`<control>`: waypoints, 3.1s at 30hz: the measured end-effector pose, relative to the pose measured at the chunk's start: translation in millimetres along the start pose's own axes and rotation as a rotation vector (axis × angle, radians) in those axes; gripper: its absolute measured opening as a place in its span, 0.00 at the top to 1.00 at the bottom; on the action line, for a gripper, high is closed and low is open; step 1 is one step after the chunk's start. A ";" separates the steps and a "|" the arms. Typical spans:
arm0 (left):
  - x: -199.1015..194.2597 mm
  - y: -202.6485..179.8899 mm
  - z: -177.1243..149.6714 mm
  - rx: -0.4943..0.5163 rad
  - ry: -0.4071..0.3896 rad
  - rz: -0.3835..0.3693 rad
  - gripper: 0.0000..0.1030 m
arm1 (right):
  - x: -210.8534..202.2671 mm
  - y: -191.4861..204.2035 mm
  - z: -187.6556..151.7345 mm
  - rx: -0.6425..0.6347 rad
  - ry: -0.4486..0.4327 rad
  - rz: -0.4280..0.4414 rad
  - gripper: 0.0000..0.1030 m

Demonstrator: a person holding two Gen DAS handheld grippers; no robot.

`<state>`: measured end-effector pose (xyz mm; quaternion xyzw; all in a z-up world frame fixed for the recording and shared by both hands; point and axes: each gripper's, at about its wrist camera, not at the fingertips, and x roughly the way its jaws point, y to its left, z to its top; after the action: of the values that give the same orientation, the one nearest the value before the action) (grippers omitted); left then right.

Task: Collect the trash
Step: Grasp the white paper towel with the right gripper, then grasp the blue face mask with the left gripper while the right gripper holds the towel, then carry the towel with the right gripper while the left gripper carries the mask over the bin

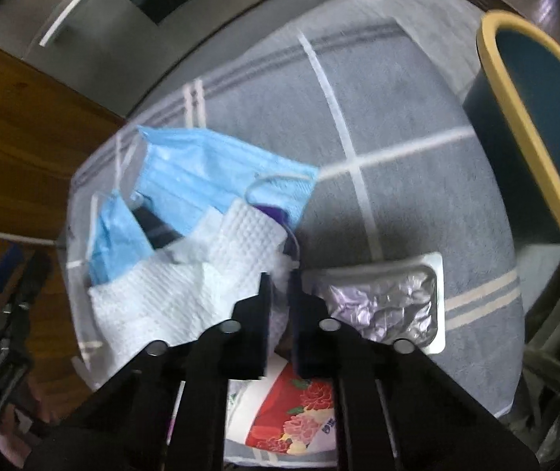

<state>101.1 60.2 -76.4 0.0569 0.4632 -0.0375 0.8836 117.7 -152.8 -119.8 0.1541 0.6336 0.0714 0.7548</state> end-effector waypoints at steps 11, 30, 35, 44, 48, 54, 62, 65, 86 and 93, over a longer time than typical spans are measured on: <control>13.3 -15.4 -5.0 0.049 0.046 -0.032 0.21 | -65.1 -2.9 17.5 -0.016 -0.227 -0.007 0.97; 53.7 -31.9 -3.3 0.062 0.122 -0.057 0.92 | -63.4 -8.6 17.2 -0.027 -0.195 -0.023 0.97; 40.5 -28.7 1.2 0.026 0.070 -0.063 0.97 | -67.6 -10.2 20.5 -0.023 -0.206 -0.013 0.97; -12.8 -42.3 20.8 0.033 -0.111 -0.124 0.97 | -103.4 -0.1 26.6 -0.078 -0.322 0.013 0.97; -30.7 -49.1 29.3 0.050 -0.168 -0.150 0.97 | -123.4 3.0 29.3 -0.097 -0.378 0.041 0.97; -47.5 -53.5 39.8 0.047 -0.221 -0.195 0.97 | -154.9 2.4 32.4 -0.119 -0.478 0.059 0.97; -73.1 -64.4 54.1 0.073 -0.303 -0.218 0.97 | -182.3 -9.3 34.3 -0.115 -0.558 0.093 0.97; -85.1 -70.9 60.1 0.080 -0.336 -0.238 0.97 | -188.8 -15.5 34.9 -0.113 -0.577 0.092 0.97; -132.5 -169.7 108.3 0.233 -0.450 -0.351 0.97 | -225.9 -98.5 50.3 0.063 -0.733 0.025 0.97; -140.0 -217.1 133.3 0.285 -0.480 -0.433 0.97 | -238.1 -135.2 52.6 0.184 -0.803 -0.049 0.97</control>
<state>104.2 -171.0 99.7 0.0697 0.2340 -0.3006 0.9220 112.8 -359.8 66.9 0.2213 0.2959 -0.0694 0.9266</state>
